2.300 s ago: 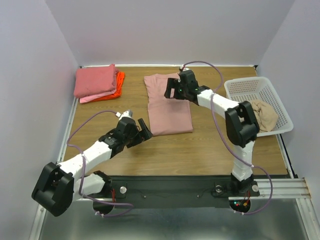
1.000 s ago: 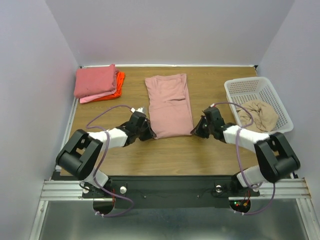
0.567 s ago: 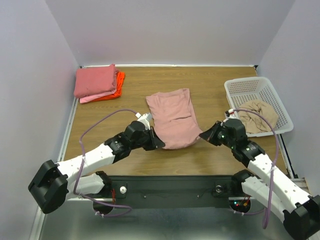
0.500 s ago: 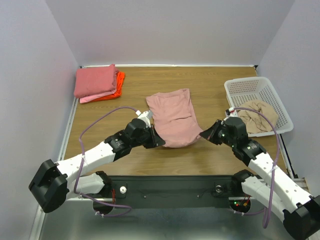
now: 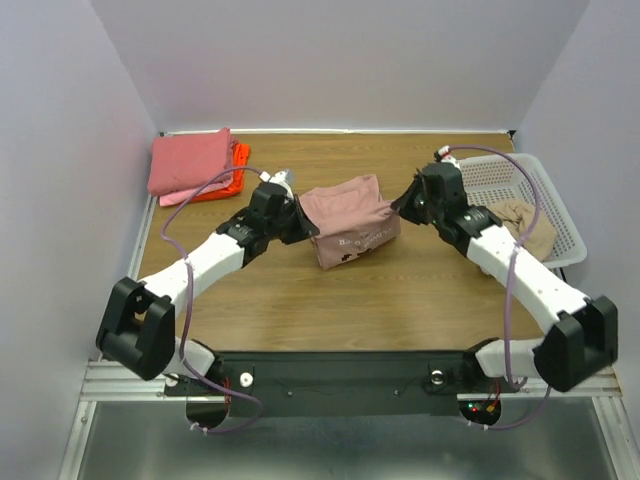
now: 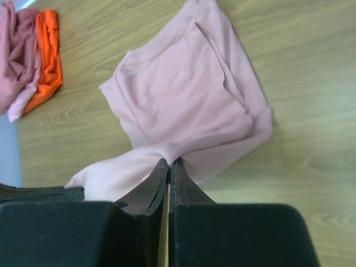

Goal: Fold and stack the t-shirts
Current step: Fold the tshirt

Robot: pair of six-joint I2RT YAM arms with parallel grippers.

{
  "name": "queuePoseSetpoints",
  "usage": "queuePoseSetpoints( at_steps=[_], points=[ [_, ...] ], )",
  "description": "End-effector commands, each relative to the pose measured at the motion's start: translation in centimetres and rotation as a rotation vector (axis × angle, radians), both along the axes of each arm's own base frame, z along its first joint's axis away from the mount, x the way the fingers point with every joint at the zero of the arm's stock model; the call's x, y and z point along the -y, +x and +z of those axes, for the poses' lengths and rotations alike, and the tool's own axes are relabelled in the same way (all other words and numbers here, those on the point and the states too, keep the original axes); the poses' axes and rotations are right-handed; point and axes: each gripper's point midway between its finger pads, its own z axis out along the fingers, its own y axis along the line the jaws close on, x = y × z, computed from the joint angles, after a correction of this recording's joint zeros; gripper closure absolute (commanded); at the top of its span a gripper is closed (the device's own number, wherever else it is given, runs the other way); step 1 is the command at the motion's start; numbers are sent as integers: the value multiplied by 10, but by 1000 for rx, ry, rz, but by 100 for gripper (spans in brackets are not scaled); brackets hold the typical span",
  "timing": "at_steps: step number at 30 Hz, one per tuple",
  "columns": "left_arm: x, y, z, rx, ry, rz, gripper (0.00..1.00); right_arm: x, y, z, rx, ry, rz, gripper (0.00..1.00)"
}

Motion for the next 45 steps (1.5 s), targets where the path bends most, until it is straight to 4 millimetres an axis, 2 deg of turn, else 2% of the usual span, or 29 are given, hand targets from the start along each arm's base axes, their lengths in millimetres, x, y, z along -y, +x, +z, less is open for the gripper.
queuePoseSetpoints(
  at_steps=[1, 2, 3, 5, 6, 7, 8, 10, 12, 14, 15, 17, 18, 21, 22, 26, 27, 29, 31, 33, 34, 35, 38, 40, 41, 42, 43, 44, 45],
  points=[
    [2, 36, 26, 96, -2, -28, 100, 3, 49, 26, 95, -70, -51, 100],
    [2, 41, 27, 95, -1, -28, 100, 3, 61, 39, 124, -68, -54, 100],
    [-3, 53, 34, 108, -7, -5, 100, 0, 73, 28, 102, -88, -50, 100],
    [-4, 65, 28, 95, 2, -2, 100, -2, 87, 28, 103, -93, -47, 100],
    [-5, 72, 32, 105, -1, 2, 100, -3, 96, 40, 129, -86, -51, 100],
    [-9, 80, 25, 88, 6, 11, 100, -1, 106, 29, 108, -99, -53, 100],
    [-10, 88, 29, 98, 1, 19, 100, -4, 114, 39, 126, -84, -47, 100],
    [-19, 101, 22, 81, 12, 31, 100, 1, 127, 36, 120, -84, -46, 100],
    [-24, 114, 26, 93, 11, 49, 100, -4, 138, 19, 88, -83, -20, 100],
    [-24, 122, 18, 80, 17, 41, 100, -2, 149, 20, 91, -80, -20, 100],
    [-23, 129, 23, 92, 13, 36, 100, -3, 155, 6, 67, -87, -11, 100],
    [-21, 134, 8, 65, 30, 18, 100, -3, 165, 3, 67, -89, -5, 100],
    [-21, 140, 9, 70, 30, 21, 100, -8, 169, -10, 42, -85, 20, 99],
    [-24, 153, -5, 44, 43, 39, 100, -14, 183, -19, 34, -83, 61, 99],
    [-24, 156, -14, 26, 47, 41, 100, -16, 189, -38, 5, -92, 69, 100],
    [-35, 174, -26, 7, 58, 97, 100, -26, 207, -55, -13, -72, 103, 99],
    [-39, 177, -33, -8, 64, 107, 95, -26, 210, -62, -25, -70, 100, 93],
    [-39, 180, -31, -10, 54, 100, 56, -26, 214, -63, -24, -68, 100, 72],
    [-38, 181, -27, -4, 51, 97, 29, -28, 214, -62, -20, -63, 114, 58],
    [-39, 178, -21, 10, 45, 98, 11, -29, 211, -55, -9, -62, 133, 25],
    [-40, 176, -18, 16, 44, 101, 7, -28, 207, -60, -23, -66, 137, 0],
    [-42, 169, -19, 11, 49, 103, 5, -27, 202, -49, -6, -65, 143, 0],
    [-44, 157, -18, 12, 42, 103, 4, -22, 184, -56, -34, -77, 146, 0],
    [-40, 139, -37, -29, 45, 88, 3, -18, 171, -41, -16, -75, 148, 0],
    [-36, 136, -39, -24, 38, 80, 3, -15, 157, -56, -54, -81, 153, 0],
    [-32, 129, -47, -42, 40, 66, 3, -14, 148, -57, -64, -73, 159, 0],
    [-29, 127, -51, -52, 38, 59, 3, -11, 137, -44, -46, -66, 158, 0],
    [-26, 126, -59, -67, 40, 55, 3, -7, 121, -60, -88, -68, 156, 0],
    [-26, 127, -63, -72, 46, 67, 3, -4, 111, -62, -98, -71, 149, 0]
  ],
)
